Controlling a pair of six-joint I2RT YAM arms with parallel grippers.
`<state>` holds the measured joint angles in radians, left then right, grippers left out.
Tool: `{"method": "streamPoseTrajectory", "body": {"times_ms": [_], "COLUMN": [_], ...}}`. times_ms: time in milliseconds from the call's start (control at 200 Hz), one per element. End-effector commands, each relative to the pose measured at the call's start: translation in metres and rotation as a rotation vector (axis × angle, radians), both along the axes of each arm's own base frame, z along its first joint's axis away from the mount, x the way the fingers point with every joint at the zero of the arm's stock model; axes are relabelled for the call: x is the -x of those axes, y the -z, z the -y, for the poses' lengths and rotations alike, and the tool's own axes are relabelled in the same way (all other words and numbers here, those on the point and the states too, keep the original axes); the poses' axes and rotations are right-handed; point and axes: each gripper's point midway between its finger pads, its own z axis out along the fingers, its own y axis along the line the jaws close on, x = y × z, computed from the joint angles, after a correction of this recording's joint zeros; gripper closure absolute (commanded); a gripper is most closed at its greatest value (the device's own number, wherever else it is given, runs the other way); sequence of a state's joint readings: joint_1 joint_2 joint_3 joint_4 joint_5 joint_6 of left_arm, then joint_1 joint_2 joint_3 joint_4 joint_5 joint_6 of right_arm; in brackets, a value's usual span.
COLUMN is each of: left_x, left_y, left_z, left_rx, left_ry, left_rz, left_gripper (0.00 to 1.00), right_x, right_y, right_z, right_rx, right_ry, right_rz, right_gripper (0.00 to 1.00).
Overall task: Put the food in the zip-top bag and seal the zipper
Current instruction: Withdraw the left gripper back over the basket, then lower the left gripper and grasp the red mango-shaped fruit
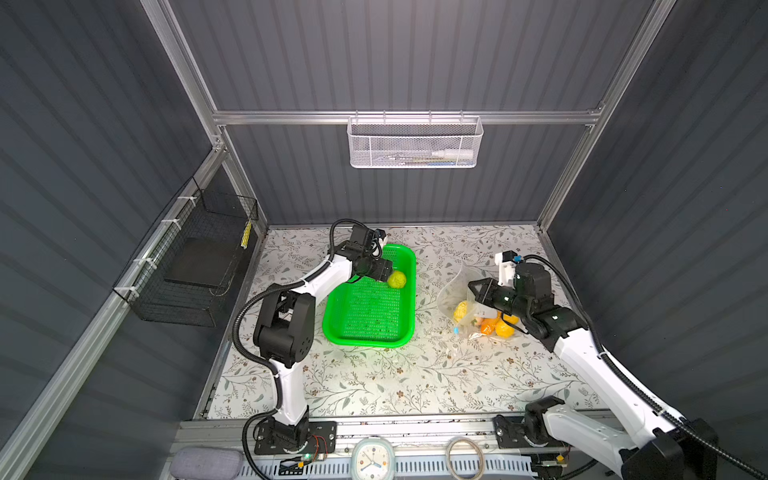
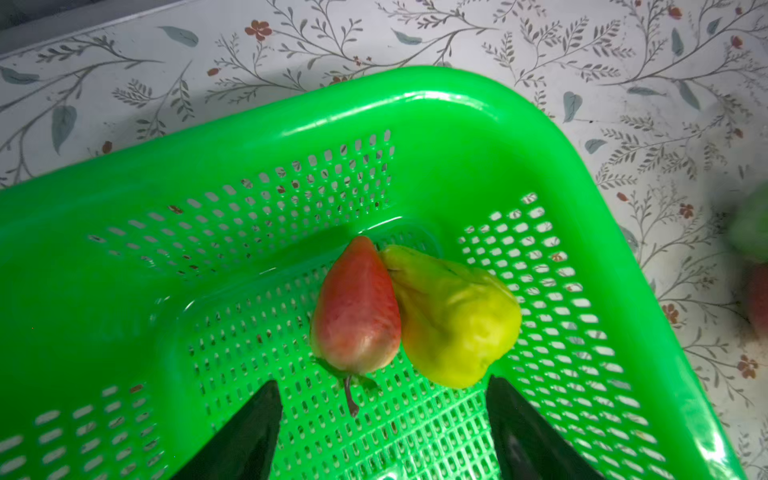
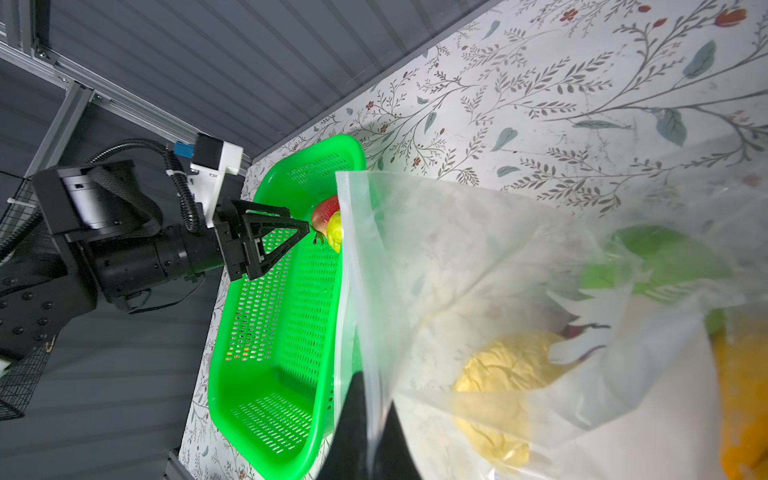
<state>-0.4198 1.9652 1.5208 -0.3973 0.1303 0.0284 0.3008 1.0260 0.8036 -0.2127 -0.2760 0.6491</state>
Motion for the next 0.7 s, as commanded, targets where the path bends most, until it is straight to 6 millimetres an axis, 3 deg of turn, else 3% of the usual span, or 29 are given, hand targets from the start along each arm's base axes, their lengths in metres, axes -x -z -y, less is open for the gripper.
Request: {"method": "streamPoseTrajectory", "body": {"times_ms": [0,420,695], "left_x": [-0.014,-0.031,-0.028], "left_y": [-0.008,0.024,0.045], "left_z": [-0.001,-0.006,-0.003], "left_rx": [-0.008,-0.031,-0.031], "left_ry": [0.003,-0.059,-0.047], "left_rz": [0.034,0.01,-0.046], "left_gripper": [0.24,0.31,0.31], "right_x": [0.002,-0.001,-0.001], "right_y": [-0.011,-0.007,-0.006], "right_z": [0.003,0.003,0.005], "right_rx": [0.016,0.026,0.038], "right_ry": [0.005,0.006,0.013], "right_rz": [0.027,0.021,0.02], "right_gripper": [1.0,1.0,1.0]}}
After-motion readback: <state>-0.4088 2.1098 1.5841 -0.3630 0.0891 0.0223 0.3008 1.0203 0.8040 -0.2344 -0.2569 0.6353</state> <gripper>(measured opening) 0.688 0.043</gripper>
